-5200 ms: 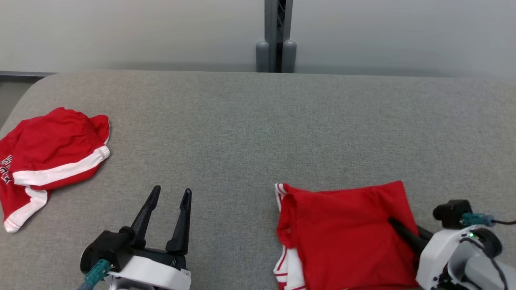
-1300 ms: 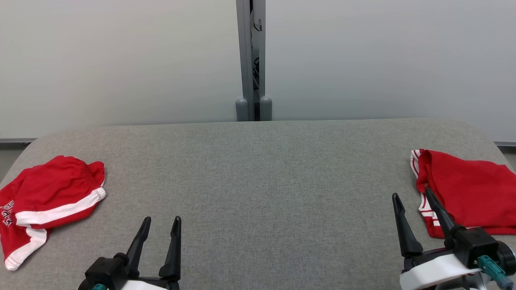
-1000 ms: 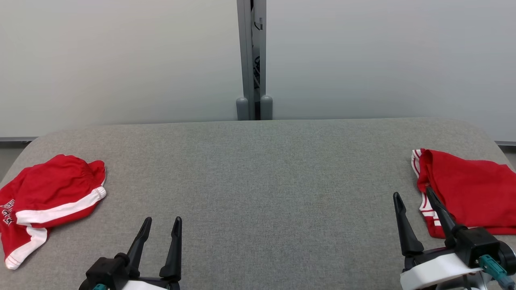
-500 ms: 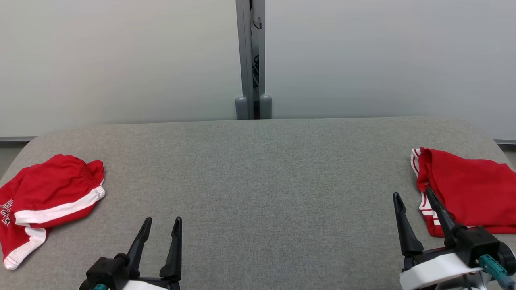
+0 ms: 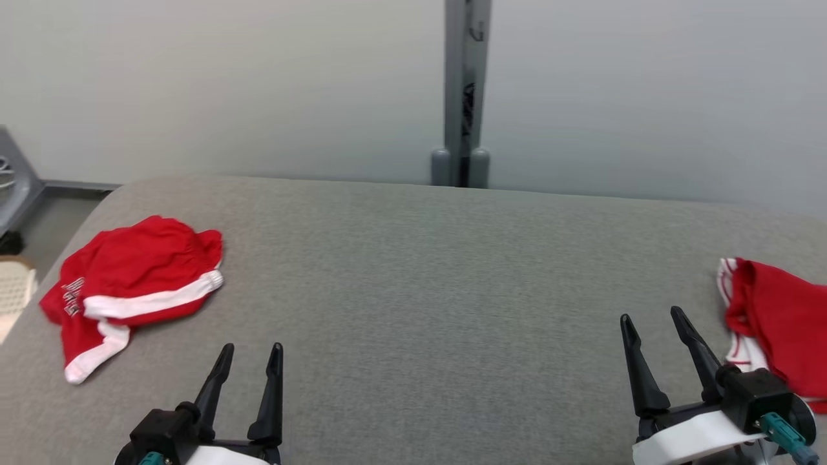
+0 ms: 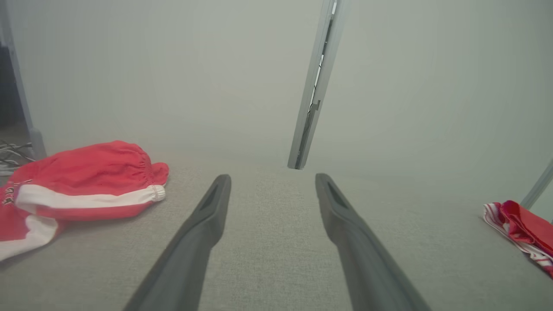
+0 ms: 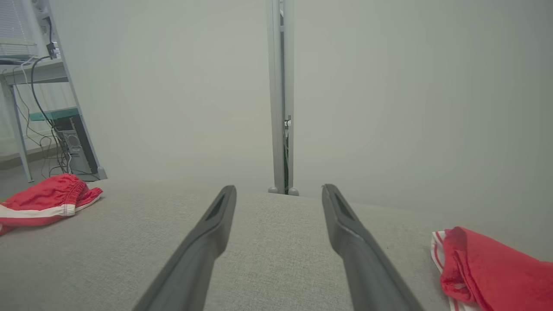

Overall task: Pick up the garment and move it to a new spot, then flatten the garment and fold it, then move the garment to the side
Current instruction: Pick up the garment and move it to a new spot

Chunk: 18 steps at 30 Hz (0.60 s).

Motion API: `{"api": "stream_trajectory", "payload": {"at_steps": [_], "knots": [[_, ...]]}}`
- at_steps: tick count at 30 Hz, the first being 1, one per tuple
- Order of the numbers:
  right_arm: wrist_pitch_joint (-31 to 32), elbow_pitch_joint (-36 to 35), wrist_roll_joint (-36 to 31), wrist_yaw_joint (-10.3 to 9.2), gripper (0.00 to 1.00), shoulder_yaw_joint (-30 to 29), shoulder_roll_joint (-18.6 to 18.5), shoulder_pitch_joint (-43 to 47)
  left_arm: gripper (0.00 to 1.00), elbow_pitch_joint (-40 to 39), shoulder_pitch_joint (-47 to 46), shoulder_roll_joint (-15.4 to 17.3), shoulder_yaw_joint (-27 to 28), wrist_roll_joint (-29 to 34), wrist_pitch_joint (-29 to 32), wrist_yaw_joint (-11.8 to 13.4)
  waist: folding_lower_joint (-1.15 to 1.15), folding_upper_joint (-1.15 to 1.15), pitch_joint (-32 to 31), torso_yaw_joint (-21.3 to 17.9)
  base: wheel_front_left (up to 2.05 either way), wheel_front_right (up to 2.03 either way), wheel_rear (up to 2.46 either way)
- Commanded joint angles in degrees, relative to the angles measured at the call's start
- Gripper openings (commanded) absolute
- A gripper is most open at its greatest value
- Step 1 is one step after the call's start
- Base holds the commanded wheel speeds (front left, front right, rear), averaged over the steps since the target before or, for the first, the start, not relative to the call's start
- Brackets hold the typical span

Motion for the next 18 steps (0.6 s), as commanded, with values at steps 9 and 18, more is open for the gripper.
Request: {"api": "stream_trajectory", "payload": {"at_steps": [9, 18], "knots": [[0.0, -0.3, 1.9, 0.01, 1.0, 2.1, -0.3, 0.3, 1.0, -0.1, -0.2, 0.2, 3.1, 2.2, -0.2, -1.1, 0.0, 0.0, -0.2, 11.1, 0.0, 0.0, 0.0], [0.0, -0.1, 3.3, 0.01, 1.0, 4.4, -0.3, 0.1, 1.0, -0.2, 0.4, 0.2, 5.0, 3.2, -0.2, -1.5, 0.0, 0.0, -0.8, 17.6, 0.0, 0.0, 0.0]]}}
